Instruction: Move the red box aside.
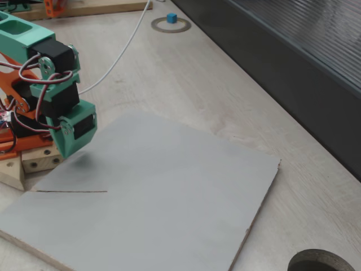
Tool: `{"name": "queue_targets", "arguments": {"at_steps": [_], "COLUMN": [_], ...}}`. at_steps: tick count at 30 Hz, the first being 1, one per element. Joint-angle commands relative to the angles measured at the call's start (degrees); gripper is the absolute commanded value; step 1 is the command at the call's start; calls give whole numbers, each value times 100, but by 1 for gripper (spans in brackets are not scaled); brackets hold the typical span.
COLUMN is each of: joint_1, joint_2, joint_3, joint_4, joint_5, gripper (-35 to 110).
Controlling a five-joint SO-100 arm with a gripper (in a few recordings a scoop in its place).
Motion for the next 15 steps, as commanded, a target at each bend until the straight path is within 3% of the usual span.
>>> {"name": "queue_targets", "arguments": {"at_steps": [1, 15], "joint_1": [-79, -97], "joint_2": [290, 299], "joint_3": [0, 0], "joint_4": [-88, -114], "joint_5": [44, 26], "gripper": [4, 4]}}
